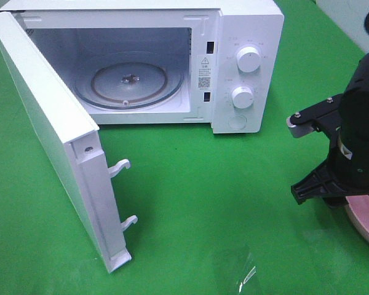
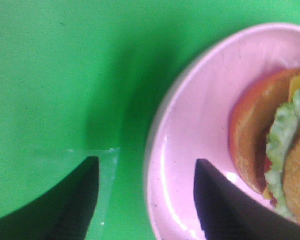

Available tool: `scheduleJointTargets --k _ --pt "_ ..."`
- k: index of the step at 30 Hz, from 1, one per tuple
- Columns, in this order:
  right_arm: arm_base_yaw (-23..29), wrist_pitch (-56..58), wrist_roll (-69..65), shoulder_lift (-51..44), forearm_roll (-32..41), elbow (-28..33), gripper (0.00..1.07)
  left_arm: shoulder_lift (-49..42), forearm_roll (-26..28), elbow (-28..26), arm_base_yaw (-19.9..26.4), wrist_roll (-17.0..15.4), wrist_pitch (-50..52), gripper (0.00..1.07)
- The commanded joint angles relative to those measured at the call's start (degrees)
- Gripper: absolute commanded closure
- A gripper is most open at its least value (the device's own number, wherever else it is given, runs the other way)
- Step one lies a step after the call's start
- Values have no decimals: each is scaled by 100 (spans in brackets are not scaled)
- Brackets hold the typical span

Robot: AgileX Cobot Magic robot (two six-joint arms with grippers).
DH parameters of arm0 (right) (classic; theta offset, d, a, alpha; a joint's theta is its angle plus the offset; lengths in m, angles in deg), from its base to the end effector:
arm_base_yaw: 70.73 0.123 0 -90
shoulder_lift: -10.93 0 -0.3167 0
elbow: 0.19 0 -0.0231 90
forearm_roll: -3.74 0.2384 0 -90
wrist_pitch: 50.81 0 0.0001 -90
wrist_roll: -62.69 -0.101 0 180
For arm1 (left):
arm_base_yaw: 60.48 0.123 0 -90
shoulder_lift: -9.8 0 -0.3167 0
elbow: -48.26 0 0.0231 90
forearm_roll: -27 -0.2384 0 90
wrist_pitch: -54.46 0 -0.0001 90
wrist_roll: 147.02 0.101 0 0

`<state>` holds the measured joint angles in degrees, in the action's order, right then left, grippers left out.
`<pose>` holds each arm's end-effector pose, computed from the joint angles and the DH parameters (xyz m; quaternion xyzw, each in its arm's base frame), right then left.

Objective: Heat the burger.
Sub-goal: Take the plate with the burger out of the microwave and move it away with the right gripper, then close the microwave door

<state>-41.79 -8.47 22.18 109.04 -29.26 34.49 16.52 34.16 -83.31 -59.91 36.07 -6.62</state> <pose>0.2378 0.0891 0.1990 -0.1040 0.9734 -0.1412 0.1474 -0.0418 -0.0114 0.2711 0.0219 0.8472 -0.0455 0.5289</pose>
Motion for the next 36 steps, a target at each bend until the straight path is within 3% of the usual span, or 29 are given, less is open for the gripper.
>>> scheduleJointTargets --k 1,7,18,36 --pt "-6 -132 550 -298 281 6 43 -29 -11 -6 17 -29 -29 6" --pt "-6 -229 1679 -1060 1186 6 29 -29 -11 -6 17 -29 -29 6" --pt "-6 -63 2555 -2452 2292 6 31 -29 -11 -6 17 -29 -29 6" --pt "-6 1346 2785 -4721 2441 11 31 -29 -11 -6 17 -29 -29 6"
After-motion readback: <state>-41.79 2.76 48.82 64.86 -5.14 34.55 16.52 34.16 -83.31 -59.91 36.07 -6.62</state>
